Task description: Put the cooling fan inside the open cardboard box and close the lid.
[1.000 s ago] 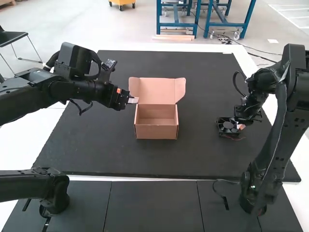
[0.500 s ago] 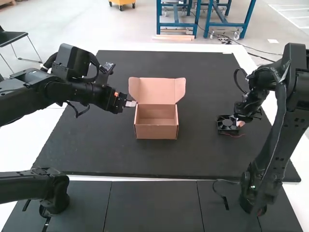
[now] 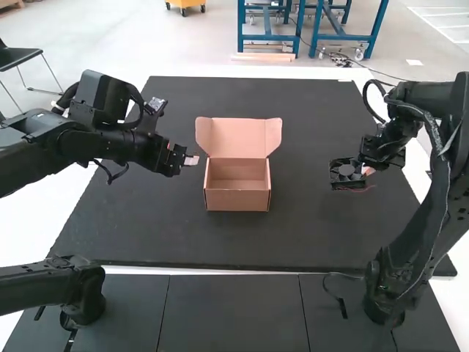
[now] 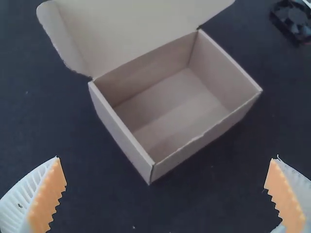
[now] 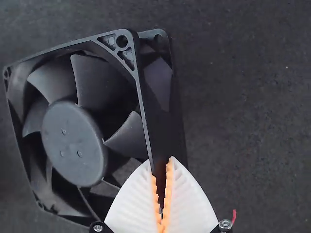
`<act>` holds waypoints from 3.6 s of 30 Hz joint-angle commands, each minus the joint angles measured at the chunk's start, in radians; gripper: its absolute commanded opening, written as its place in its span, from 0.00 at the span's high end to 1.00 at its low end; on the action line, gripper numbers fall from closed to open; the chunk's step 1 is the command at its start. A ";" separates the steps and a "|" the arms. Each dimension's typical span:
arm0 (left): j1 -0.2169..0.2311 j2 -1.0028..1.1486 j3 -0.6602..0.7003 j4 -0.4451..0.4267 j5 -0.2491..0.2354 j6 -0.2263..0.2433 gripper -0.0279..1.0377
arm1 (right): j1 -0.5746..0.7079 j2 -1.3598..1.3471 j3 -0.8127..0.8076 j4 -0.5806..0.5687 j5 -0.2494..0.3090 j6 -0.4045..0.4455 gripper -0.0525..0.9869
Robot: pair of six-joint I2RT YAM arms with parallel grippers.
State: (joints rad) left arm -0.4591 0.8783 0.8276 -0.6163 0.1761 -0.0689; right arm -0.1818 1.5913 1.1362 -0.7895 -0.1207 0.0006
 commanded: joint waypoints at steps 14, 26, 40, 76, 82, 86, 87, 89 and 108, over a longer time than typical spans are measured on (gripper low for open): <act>-0.004 -0.101 -0.056 -0.053 -0.084 -0.002 0.07 | 0.077 -0.356 -0.127 -0.103 -0.168 0.122 0.97; -0.003 -0.114 -0.077 -0.025 -0.084 -0.002 0.07 | 0.242 -0.507 -0.179 -0.185 -0.264 0.248 0.97; -0.003 -0.114 -0.090 0.021 -0.082 -0.002 0.07 | 0.565 -0.507 -0.217 -0.102 -0.303 0.420 0.97; -0.003 -0.114 -0.099 0.138 -0.082 -0.052 0.07 | 0.785 -0.165 -0.072 0.214 -0.330 0.492 0.97; -0.003 -0.117 -0.101 0.142 -0.079 -0.068 0.07 | 0.792 -0.120 -0.042 0.289 -0.310 0.535 0.97; -0.003 -0.117 -0.104 0.144 -0.079 -0.075 0.07 | 0.792 -0.094 -0.033 0.312 -0.280 0.553 0.97; -0.003 -0.119 -0.104 0.142 -0.079 -0.075 0.07 | 0.792 -0.090 -0.032 0.322 -0.273 0.558 0.97; -0.003 -0.124 -0.105 0.141 -0.079 -0.075 0.07 | 0.786 -0.085 -0.030 0.332 -0.249 0.562 0.97; 0.020 -0.151 -0.113 0.118 -0.066 -0.086 0.07 | 0.729 -0.053 -0.050 0.401 -0.149 0.579 0.97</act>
State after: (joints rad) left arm -0.4488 0.7448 0.7216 -0.5041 0.1017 -0.1474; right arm 0.5663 1.5482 1.0611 -0.4007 -0.2916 0.5762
